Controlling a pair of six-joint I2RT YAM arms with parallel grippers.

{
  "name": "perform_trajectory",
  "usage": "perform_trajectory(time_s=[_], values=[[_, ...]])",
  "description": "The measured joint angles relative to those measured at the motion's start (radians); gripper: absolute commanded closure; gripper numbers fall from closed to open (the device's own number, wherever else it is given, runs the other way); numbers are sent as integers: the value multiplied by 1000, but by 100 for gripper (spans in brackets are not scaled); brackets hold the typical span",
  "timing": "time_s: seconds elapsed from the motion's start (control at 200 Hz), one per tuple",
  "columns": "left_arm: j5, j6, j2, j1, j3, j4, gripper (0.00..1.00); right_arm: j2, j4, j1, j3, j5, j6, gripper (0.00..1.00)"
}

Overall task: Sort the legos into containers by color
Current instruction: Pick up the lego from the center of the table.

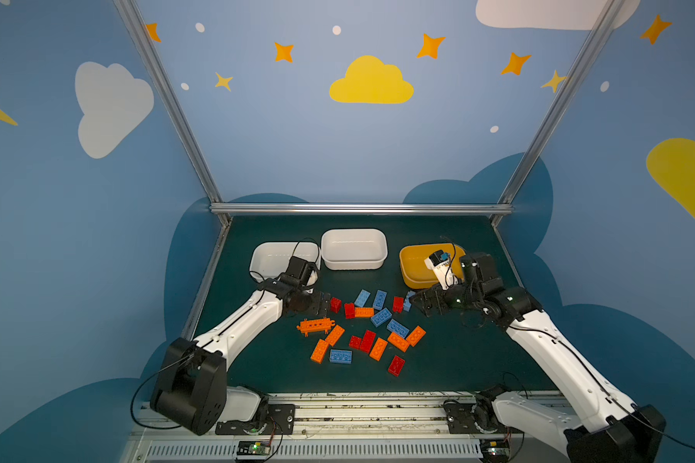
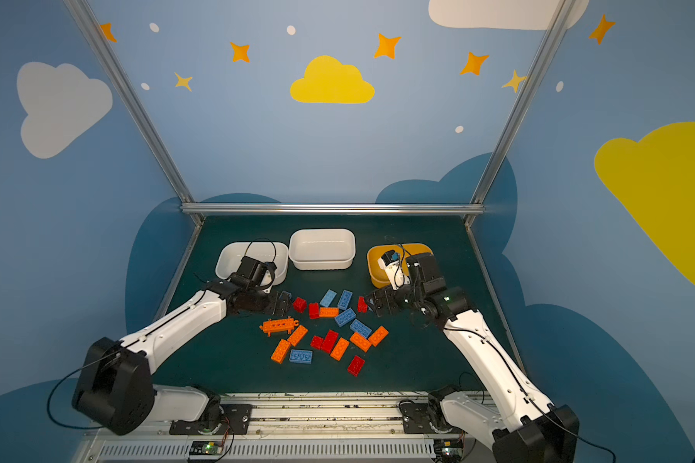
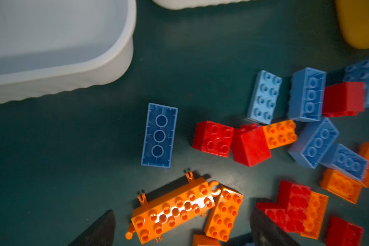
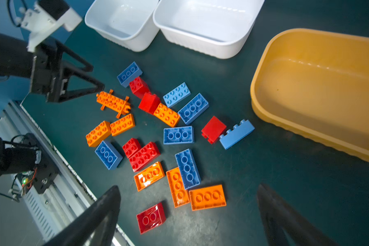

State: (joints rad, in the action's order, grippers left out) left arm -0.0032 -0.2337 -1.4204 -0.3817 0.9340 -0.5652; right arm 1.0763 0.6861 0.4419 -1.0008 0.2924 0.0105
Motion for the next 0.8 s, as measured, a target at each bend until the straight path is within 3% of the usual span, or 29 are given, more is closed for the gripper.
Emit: perform_trajectory(time_s=[0.235,0.796], values=[[-104,45,-168,0,81,21,17,0,37,34,0,-40,0,2],[-129,122,-354,0,164,58,44,-1,37,34,1,-62,12,2]])
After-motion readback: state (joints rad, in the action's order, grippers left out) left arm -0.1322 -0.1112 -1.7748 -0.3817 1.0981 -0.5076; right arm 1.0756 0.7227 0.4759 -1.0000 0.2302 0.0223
